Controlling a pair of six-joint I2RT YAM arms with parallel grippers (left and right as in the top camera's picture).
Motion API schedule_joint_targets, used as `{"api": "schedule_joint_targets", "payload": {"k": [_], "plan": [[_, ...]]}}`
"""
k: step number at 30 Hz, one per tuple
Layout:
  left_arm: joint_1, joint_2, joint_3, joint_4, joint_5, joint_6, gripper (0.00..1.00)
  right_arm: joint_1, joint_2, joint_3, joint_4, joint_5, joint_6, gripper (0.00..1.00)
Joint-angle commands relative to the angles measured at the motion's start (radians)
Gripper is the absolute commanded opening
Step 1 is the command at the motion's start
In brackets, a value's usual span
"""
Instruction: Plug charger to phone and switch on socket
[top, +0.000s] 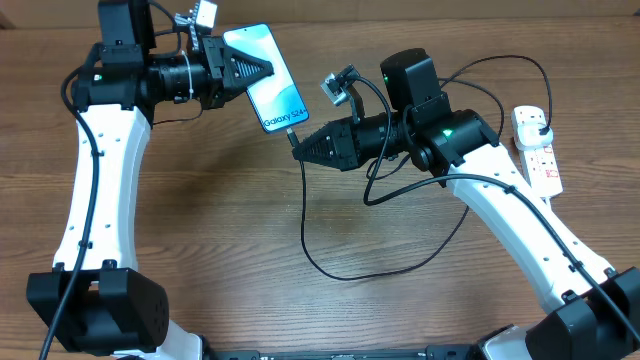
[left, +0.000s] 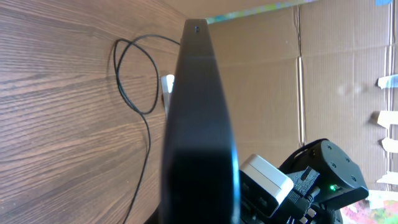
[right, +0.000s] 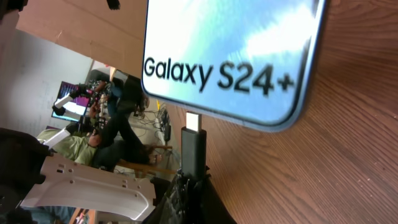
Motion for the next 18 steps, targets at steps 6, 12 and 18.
{"api": "schedule_joint_targets", "payload": {"k": [6, 12, 18], "plan": [[-0.014, -0.002, 0.005, 0.005, 0.041, -0.003, 0.04, -0.004, -0.029, 0.016, 0.006, -0.011, -0.007, 0.04], [-0.015, -0.002, 0.005, 0.005, 0.043, -0.003, 0.04, -0.021, -0.029, 0.016, 0.006, 0.002, -0.003, 0.04], [-0.015, -0.002, 0.005, 0.004, 0.043, -0.003, 0.04, -0.027, -0.029, 0.016, 0.006, 0.002, -0.003, 0.04]]}}
